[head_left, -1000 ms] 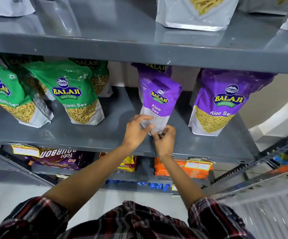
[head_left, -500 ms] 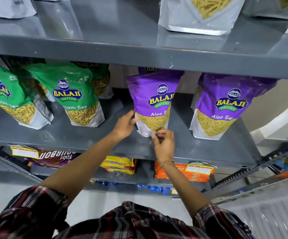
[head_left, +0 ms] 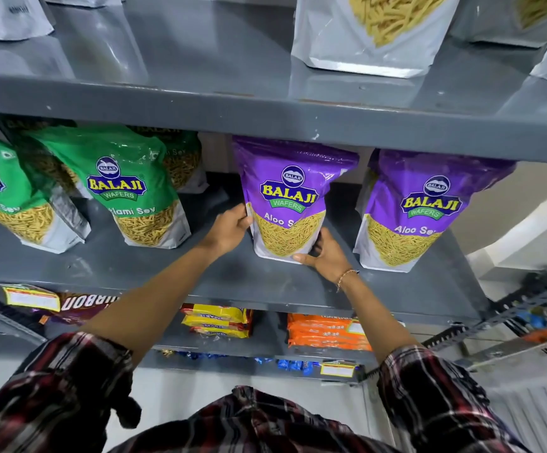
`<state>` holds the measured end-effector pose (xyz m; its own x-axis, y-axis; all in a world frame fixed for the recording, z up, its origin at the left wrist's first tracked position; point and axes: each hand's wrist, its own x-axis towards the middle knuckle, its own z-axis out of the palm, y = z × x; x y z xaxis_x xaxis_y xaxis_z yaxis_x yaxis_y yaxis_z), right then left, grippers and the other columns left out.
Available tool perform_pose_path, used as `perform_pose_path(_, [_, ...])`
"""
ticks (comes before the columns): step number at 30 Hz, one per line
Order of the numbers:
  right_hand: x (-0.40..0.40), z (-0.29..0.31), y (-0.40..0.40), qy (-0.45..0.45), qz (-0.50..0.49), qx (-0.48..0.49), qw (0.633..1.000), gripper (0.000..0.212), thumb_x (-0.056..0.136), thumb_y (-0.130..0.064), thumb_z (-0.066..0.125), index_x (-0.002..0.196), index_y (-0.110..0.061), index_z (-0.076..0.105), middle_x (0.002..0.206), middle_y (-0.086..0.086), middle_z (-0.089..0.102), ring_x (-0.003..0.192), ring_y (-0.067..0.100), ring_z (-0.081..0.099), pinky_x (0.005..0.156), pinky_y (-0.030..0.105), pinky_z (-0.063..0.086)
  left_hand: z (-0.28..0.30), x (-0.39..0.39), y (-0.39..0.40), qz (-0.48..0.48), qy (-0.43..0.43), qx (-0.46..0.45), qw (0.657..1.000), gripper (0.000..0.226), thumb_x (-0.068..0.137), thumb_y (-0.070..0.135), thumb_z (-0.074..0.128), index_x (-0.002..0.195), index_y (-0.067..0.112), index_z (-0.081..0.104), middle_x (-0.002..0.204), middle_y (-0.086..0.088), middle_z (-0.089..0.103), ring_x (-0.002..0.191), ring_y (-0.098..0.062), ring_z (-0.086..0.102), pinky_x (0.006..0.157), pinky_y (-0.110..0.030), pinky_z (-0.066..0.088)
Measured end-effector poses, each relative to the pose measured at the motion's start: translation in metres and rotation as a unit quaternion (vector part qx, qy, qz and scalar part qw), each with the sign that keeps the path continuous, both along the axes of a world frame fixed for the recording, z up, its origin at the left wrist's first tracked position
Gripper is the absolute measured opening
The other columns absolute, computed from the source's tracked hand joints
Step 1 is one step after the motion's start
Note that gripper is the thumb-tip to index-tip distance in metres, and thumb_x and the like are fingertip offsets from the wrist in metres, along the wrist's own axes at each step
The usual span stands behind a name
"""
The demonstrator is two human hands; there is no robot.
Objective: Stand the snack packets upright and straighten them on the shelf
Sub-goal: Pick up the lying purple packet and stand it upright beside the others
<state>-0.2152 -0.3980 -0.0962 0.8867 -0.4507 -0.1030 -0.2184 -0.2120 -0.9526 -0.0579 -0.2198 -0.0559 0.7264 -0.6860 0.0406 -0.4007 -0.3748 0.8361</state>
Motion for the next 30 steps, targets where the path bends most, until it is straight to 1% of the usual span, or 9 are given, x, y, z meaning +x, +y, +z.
perform_pose_path(3, [0.001, 0.000, 0.002, -0.009, -0.004, 0.017, 1.000, 0.068, 0.068, -0.014, 0.080, 0.123, -0.016, 0.041, 0.128, 0.007, 0.057, 0.117, 0.024, 0.056, 0.101, 0.048, 0.047, -0.012, -0.005, 0.005, -0.073, 0.111, -0.005, 0.991, 0.072, 0.075, 0.003, 0.070, 0.135, 0.021, 0.034, 0.129, -0.001, 0.056, 0.119, -0.021, 0.054, 0.102, -0.038, 0.044])
perform_pose_path(4, [0.001, -0.001, 0.003, -0.011, -0.005, 0.020, 1.000, 0.067, 0.070, -0.012, 0.079, 0.124, -0.016, 0.040, 0.129, 0.008, 0.056, 0.118, 0.025, 0.055, 0.102, 0.048, 0.047, -0.014, -0.008, 0.007, -0.087, 0.118, 0.015, 0.989, 0.087, 0.067, 0.011, 0.078, 0.136, 0.028, 0.028, 0.129, 0.003, 0.054, 0.120, -0.018, 0.052, 0.100, -0.036, 0.045])
perform_pose_path(6, [0.001, -0.001, 0.004, -0.013, -0.007, 0.023, 1.000, 0.065, 0.072, -0.011, 0.077, 0.125, -0.016, 0.040, 0.131, 0.009, 0.055, 0.120, 0.025, 0.054, 0.102, 0.046, 0.047, -0.021, -0.015, 0.006, -0.067, 0.096, 0.036, 0.992, 0.095, 0.061, 0.023, 0.084, 0.134, 0.032, 0.024, 0.132, 0.003, 0.053, 0.118, -0.016, 0.052, 0.096, -0.036, 0.049])
perform_pose_path(9, [-0.002, 0.001, 0.006, -0.020, -0.003, 0.034, 0.999, 0.061, 0.073, -0.010, 0.076, 0.123, -0.016, 0.042, 0.124, 0.000, 0.057, 0.118, 0.020, 0.055, 0.093, 0.029, 0.050, -0.033, -0.025, 0.004, 0.010, 0.054, 0.013, 0.998, 0.085, 0.063, 0.023, 0.085, 0.130, 0.019, 0.033, 0.129, -0.005, 0.058, 0.112, -0.023, 0.059, 0.088, -0.037, 0.054])
perform_pose_path(13, [-0.012, 0.002, 0.016, -0.022, -0.012, 0.048, 0.999, 0.058, 0.073, -0.009, 0.076, 0.122, -0.017, 0.044, 0.122, -0.002, 0.058, 0.110, 0.012, 0.057, 0.077, 0.009, 0.051, -0.038, -0.038, 0.010, 0.045, 0.061, -0.022, 0.997, 0.077, 0.064, 0.019, 0.084, 0.126, 0.017, 0.038, 0.125, -0.006, 0.060, 0.109, -0.023, 0.060, 0.083, -0.030, 0.053])
perform_pose_path(18, [-0.033, -0.005, 0.030, -0.017, -0.017, 0.057, 0.998, 0.052, 0.075, -0.006, 0.073, 0.116, -0.019, 0.045, 0.125, 0.001, 0.058, 0.114, 0.014, 0.055, 0.093, 0.027, 0.048, -0.040, -0.056, 0.026, 0.033, 0.058, -0.031, 0.997, 0.078, 0.066, 0.021, 0.083, 0.130, 0.017, 0.037, 0.128, -0.007, 0.060, 0.111, -0.022, 0.059, 0.089, -0.033, 0.053])
perform_pose_path(24, [-0.057, -0.007, 0.046, -0.016, -0.014, 0.056, 0.998, 0.050, 0.076, -0.005, 0.073, 0.113, -0.023, 0.045, 0.118, -0.006, 0.058, 0.111, 0.011, 0.055, 0.079, 0.007, 0.050, -0.042, -0.079, 0.048, 0.023, 0.069, -0.044, 0.996, 0.075, 0.065, 0.021, 0.083, 0.125, 0.017, 0.039, 0.119, -0.002, 0.062, 0.102, -0.015, 0.061, 0.077, -0.017, 0.052])
perform_pose_path(26, [-0.064, -0.007, 0.052, -0.018, -0.019, 0.056, 0.998, 0.050, 0.076, -0.004, 0.072, 0.113, -0.024, 0.045, 0.117, -0.006, 0.058, 0.111, 0.011, 0.055, 0.077, 0.006, 0.050, -0.042, -0.084, 0.053, 0.015, 0.059, -0.037, 0.997, 0.072, 0.066, 0.024, 0.082, 0.124, 0.018, 0.039, 0.116, 0.001, 0.062, 0.099, -0.013, 0.061, 0.071, -0.011, 0.050])
perform_pose_path(30, [-0.072, -0.004, 0.063, -0.021, -0.022, 0.054, 0.998, 0.050, 0.077, -0.001, 0.070, 0.115, -0.020, 0.045, 0.119, -0.003, 0.058, 0.113, 0.014, 0.055, 0.081, 0.009, 0.050, -0.043, -0.092, 0.059, 0.018, 0.060, -0.026, 0.998, 0.069, 0.067, 0.023, 0.081, 0.122, 0.015, 0.040, 0.121, -0.007, 0.062, 0.102, -0.018, 0.061, 0.079, -0.029, 0.055])
